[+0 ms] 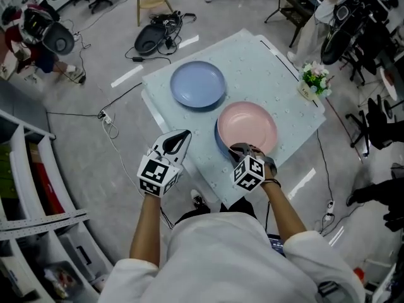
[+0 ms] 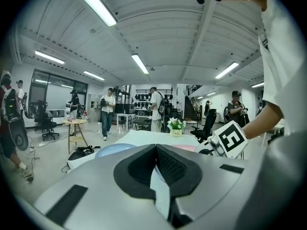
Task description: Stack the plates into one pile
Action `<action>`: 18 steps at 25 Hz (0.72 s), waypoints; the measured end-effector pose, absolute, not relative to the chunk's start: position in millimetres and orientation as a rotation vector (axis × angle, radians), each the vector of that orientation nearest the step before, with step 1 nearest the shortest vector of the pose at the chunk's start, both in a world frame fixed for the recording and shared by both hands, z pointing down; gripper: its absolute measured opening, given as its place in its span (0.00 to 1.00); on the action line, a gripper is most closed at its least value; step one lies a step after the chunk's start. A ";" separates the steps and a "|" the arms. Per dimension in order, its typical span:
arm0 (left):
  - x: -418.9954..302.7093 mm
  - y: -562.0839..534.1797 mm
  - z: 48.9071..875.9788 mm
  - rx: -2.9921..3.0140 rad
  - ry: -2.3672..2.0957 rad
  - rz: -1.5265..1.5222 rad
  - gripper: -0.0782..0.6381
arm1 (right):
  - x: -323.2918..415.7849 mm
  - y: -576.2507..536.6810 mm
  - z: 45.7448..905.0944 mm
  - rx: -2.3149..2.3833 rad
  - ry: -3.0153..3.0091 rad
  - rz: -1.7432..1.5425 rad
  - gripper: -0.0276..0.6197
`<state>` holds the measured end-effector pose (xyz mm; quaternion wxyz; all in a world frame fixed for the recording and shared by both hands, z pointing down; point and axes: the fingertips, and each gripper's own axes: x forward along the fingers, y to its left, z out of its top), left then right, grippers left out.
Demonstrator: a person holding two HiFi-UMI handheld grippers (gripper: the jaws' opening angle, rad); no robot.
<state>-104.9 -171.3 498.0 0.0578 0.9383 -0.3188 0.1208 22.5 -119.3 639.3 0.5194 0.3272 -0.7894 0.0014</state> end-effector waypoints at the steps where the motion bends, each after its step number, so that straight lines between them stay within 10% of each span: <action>1: -103.7 -171.8 499.4 2.843 -0.962 0.372 0.13 | 18.8 -117.6 644.0 0.769 -1.912 0.034 0.12; 9: -101.1 -174.7 506.0 2.835 -0.939 0.407 0.13 | 13.4 -115.4 674.0 0.757 -2.036 0.339 0.23; 12: -98.2 -176.7 509.7 2.827 -0.936 0.422 0.13 | 21.2 -120.0 671.2 0.784 -2.073 0.433 0.44; 18: -85.0 -197.5 509.8 2.827 -0.959 0.454 0.13 | 60.0 -139.7 621.4 0.976 -2.198 0.542 0.43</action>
